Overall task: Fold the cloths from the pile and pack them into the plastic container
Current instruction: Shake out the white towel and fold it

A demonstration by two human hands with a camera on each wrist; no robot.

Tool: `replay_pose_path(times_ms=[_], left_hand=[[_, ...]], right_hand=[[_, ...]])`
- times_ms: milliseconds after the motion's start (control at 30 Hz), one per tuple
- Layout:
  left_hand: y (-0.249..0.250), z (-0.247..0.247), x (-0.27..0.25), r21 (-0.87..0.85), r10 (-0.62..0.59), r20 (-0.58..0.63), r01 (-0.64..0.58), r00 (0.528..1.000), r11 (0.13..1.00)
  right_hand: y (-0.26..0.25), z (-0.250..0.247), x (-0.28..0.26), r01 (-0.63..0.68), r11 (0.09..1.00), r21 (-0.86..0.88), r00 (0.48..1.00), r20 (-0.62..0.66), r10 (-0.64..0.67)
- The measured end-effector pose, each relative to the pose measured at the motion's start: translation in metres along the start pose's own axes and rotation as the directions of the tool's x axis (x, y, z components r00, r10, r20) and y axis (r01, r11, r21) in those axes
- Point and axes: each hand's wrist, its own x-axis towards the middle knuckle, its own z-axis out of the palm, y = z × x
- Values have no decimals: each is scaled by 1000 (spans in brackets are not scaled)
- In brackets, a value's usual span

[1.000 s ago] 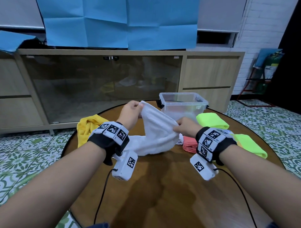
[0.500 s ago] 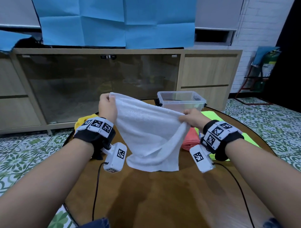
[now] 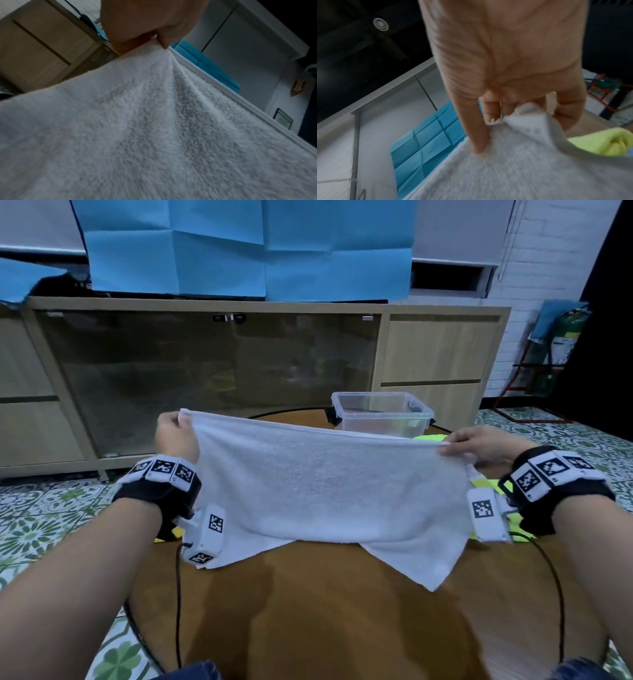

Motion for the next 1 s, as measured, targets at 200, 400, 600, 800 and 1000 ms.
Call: replay_pose_path(times_ms=[200, 400, 600, 800, 1000], left_hand=[[27, 7, -3, -194, 33, -37, -40, 999, 980], [41, -4, 3, -590, -109, 290, 267, 951, 762], [22, 4, -7, -256, -130, 275, 203, 953, 945], [50, 47, -54, 39, 13, 545, -41, 838, 998], [66, 63, -92, 13, 16, 742, -38, 670, 999]], right_hand=[[-17, -28, -18, 162, 987, -21, 900, -407, -157], [-26, -29, -71, 246, 727, 641, 968, -130, -213], [-24, -16, -36, 62, 779, 624, 987, -155, 45], [-57, 45, -26, 59, 907, 416, 947, 265, -183], [-71, 98, -27, 290, 952, -96, 940, 215, -265]])
